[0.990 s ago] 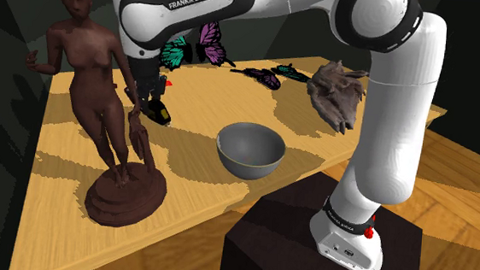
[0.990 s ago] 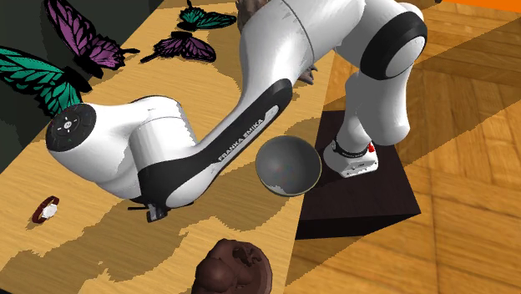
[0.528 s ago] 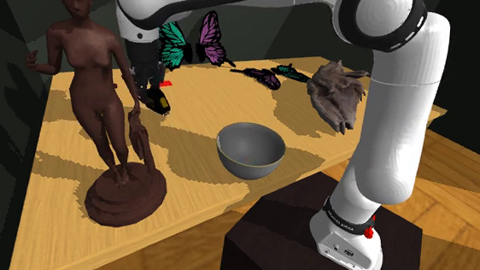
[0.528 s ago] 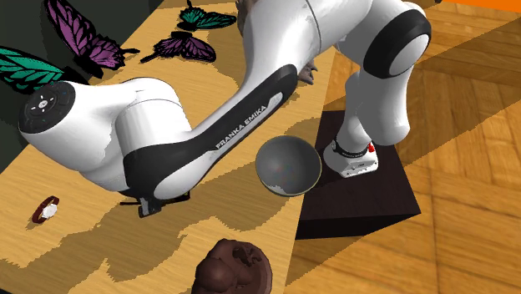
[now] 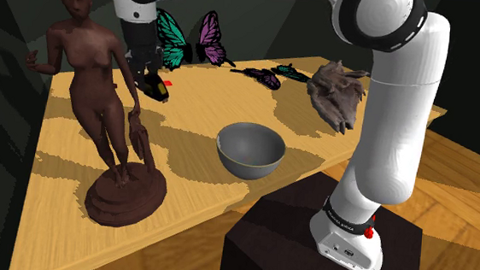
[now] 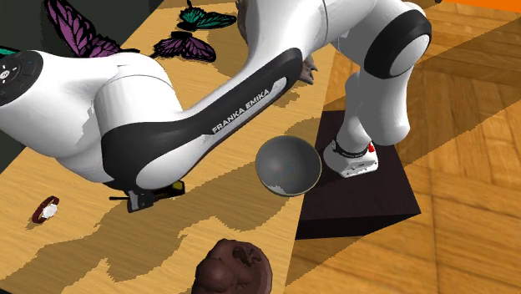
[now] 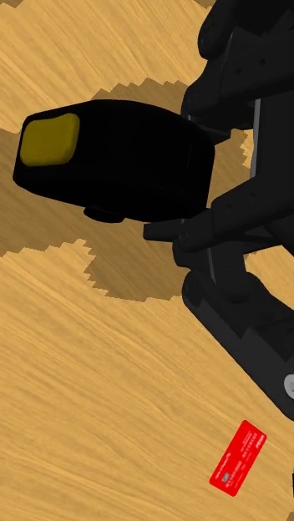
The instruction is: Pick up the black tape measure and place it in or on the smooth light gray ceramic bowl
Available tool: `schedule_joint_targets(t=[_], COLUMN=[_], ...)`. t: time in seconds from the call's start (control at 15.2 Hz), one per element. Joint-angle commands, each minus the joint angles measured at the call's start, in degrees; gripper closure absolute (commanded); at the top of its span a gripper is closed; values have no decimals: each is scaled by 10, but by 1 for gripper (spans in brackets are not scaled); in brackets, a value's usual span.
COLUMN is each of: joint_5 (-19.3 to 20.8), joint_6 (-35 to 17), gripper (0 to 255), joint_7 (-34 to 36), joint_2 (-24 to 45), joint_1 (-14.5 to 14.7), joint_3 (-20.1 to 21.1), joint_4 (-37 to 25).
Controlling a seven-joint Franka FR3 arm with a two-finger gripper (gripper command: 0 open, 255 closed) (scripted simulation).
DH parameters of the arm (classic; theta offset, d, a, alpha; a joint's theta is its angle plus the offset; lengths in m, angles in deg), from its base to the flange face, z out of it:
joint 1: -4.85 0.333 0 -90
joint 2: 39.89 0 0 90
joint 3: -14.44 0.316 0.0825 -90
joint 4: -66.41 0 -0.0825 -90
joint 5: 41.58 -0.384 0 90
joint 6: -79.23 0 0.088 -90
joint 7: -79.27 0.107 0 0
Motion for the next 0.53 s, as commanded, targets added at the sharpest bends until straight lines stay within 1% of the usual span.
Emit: schedule_joint_targets(t=[0.0, 0.46], joint_5=[0, 2], joint_6=[16, 74], gripper=[255, 255], joint_7=[0, -1], joint_2=[0, 10], joint_1=[1, 6], joint_3=[1, 1], joint_4=[-16, -84])
